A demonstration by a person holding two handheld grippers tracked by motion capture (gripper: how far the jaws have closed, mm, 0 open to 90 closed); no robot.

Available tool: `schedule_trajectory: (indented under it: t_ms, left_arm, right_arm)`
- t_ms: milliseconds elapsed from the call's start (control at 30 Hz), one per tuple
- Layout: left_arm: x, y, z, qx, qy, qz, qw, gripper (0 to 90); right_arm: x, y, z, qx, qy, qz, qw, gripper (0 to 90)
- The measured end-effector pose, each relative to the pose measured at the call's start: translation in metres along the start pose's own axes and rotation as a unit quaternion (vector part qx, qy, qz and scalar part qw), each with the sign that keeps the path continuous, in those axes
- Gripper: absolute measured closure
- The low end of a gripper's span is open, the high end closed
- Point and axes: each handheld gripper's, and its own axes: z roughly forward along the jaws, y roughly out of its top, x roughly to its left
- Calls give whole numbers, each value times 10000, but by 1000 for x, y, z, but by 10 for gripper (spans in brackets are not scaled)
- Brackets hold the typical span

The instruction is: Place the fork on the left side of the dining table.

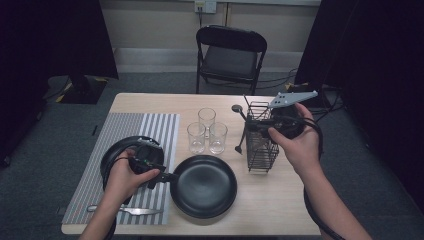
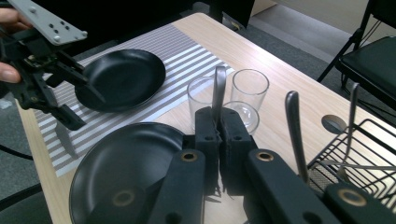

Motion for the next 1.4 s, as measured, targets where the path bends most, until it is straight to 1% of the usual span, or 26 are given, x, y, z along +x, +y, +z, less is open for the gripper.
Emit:
schedule_trajectory:
  t_ms: [67,133,200,300,467,567,700,800,867,900,967,1000,1067,1267,1400]
  left_arm:
    - [-3,3,2,-73,-64,24,9999,370]
    - [-7,7,3,-138,-73,69,9999,383]
    - [-10,10,5,-180,-174,51,9997,402]
    - [-15,16,9,-175,-285,103,9994,436]
    - [-24,25,11,-237,-271,230,9991,460]
    - [-29,31,12,-287,-303,283,9987,466]
    - [-36,39,12,-347,-248,430,9982,494]
    - [-40,43,14,-338,-235,485,9980,507]
    - [-42,46,15,-326,-142,497,9981,511]
    - [-42,47,16,-331,-131,526,9980,514]
    - [-44,49,16,-344,-98,522,9980,514]
    - [-45,50,16,-313,-78,516,9981,514]
    - [-47,53,17,-319,-30,548,9980,516]
    - [-52,60,17,-450,-22,561,9974,525]
    - [-56,65,18,-470,-23,643,9968,529]
  right_arm:
    - [2,0,2,14,17,-15,10000,876]
    - [2,-1,3,31,39,-34,10000,876]
    - [3,-2,5,44,69,-19,10000,876]
    - [3,-4,7,35,102,3,9999,876]
    - [5,-6,10,5,161,20,9999,876]
    - [6,-7,13,27,181,-2,9998,876]
    - [10,-10,17,73,223,-22,9997,876]
    - [12,-10,19,88,251,-16,9996,876]
    - [13,-10,21,108,264,-39,9996,876]
    - [14,-10,22,111,268,-44,9996,876]
    - [16,-9,23,116,287,-59,9995,876]
    - [17,-9,24,117,305,-52,9995,876]
    - [19,-9,26,128,326,-81,9994,876]
    - [24,-8,31,163,342,-87,9992,876]
    - [27,-8,33,164,360,-75,9992,876]
